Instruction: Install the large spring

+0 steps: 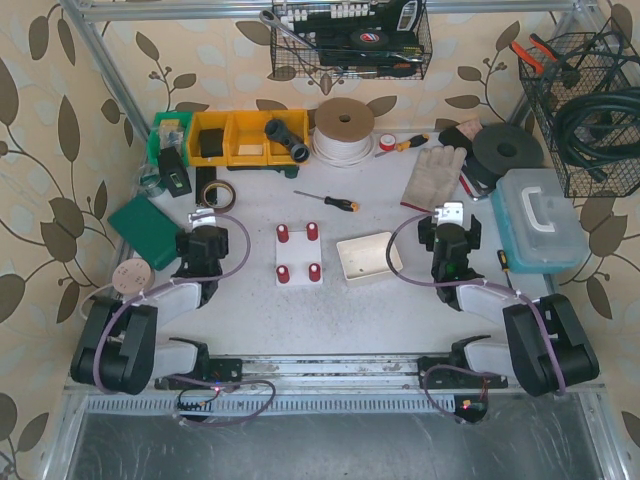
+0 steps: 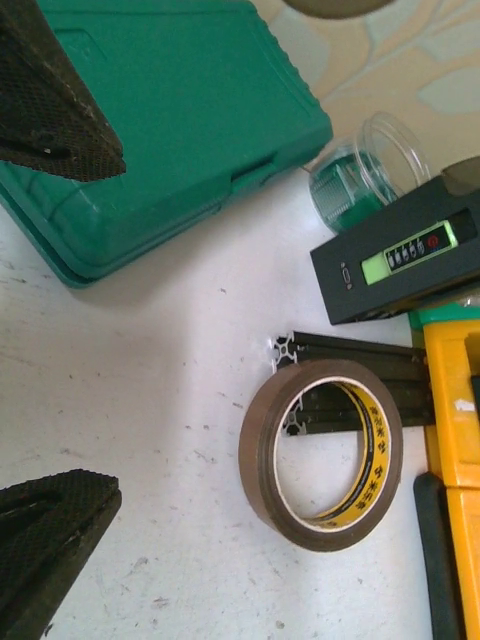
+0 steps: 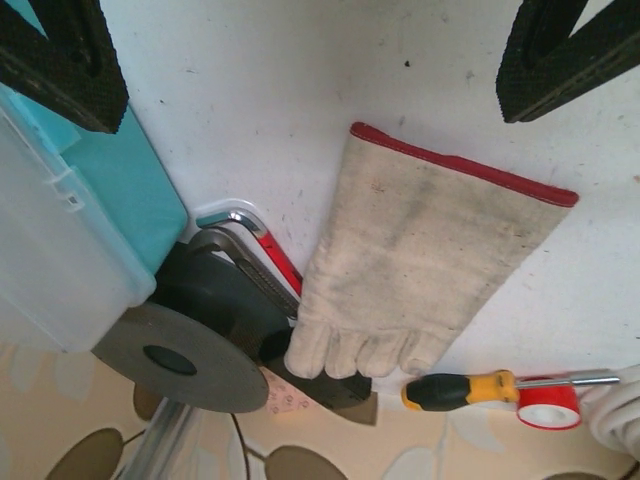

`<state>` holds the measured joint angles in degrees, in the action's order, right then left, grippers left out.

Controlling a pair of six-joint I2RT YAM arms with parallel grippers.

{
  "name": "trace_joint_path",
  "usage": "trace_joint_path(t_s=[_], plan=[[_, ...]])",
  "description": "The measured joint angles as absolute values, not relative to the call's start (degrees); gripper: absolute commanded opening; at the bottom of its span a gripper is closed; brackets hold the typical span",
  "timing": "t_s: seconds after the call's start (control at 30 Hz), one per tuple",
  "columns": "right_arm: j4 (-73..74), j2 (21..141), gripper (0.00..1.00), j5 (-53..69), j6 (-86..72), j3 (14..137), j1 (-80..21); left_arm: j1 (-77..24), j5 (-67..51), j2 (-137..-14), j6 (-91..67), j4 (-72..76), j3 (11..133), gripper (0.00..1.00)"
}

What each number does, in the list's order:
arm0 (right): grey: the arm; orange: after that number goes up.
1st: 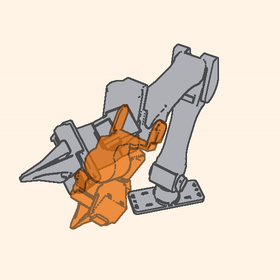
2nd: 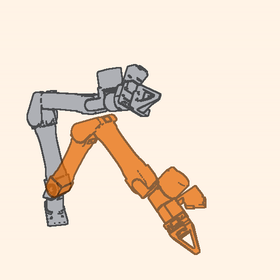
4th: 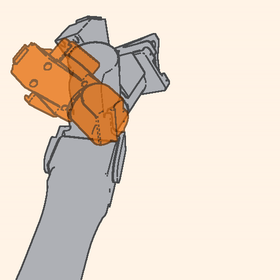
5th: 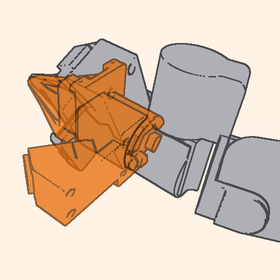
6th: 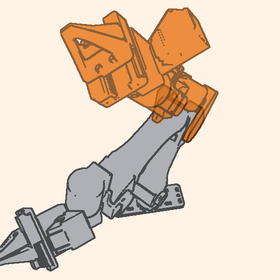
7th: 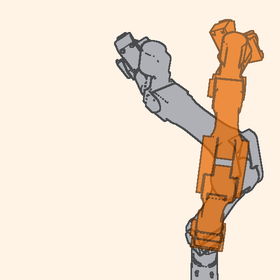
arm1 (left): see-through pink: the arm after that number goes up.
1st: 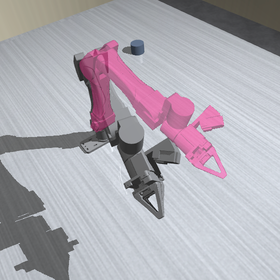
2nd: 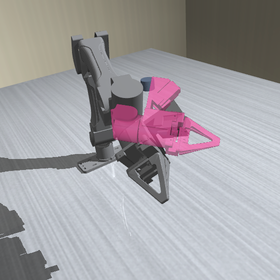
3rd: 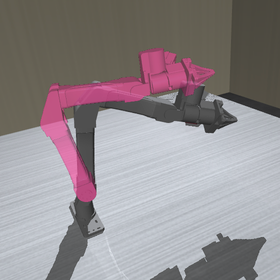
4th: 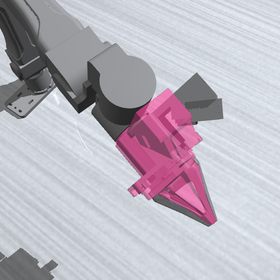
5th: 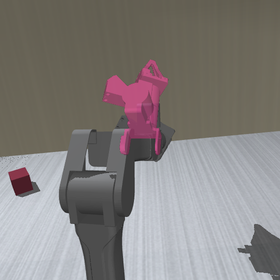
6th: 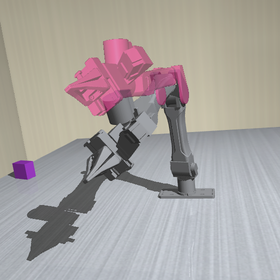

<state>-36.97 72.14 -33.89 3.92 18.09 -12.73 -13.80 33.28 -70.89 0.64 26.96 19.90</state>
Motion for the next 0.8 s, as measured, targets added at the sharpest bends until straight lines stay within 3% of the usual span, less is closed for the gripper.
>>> trace_joint_path(t_s=[0.33, 0.5, 0.8], plan=[[-38.70, 72.01, 1.00, -30.98, 7.68, 17.85, -13.74, -13.74, 33.85, -81.28, 6.28, 44.03, 17.41, 0.82], [-43.07, 72.55, 1.00, -29.61, 9.04, 15.79, -13.63, -11.92, 33.98, -83.77, 6.35, 45.74, 17.34, 0.83], [-57.28, 85.47, 1.00, -24.80, 9.89, 13.72, -7.46, -7.49, 27.86, -86.41, 5.69, 47.94, 17.34, 0.83]])
